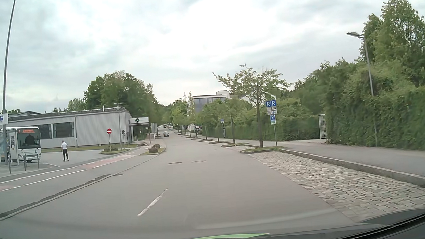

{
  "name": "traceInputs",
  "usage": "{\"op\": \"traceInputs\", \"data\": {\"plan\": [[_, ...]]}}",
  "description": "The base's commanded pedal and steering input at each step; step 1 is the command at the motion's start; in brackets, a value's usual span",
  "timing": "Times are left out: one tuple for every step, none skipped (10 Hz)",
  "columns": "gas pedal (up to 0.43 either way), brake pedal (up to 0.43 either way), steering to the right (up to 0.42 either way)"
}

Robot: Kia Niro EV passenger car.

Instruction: Follow the waypoints while adhering to traffic rules and regulations

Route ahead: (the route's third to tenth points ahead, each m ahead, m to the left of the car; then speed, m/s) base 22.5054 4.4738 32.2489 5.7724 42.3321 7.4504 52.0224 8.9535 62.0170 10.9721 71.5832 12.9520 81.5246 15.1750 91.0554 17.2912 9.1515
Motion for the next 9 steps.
{"op": "traceInputs", "data": {"plan": [[0.118, 0.0, -0.028], [0.118, 0.0, -0.027], [0.118, 0.0, -0.026], [0.118, 0.0, -0.026], [0.118, 0.0, -0.025], [0.118, 0.0, -0.025], [0.118, 0.0, -0.025], [0.118, 0.0, -0.025], [0.118, 0.0, -0.025]]}}
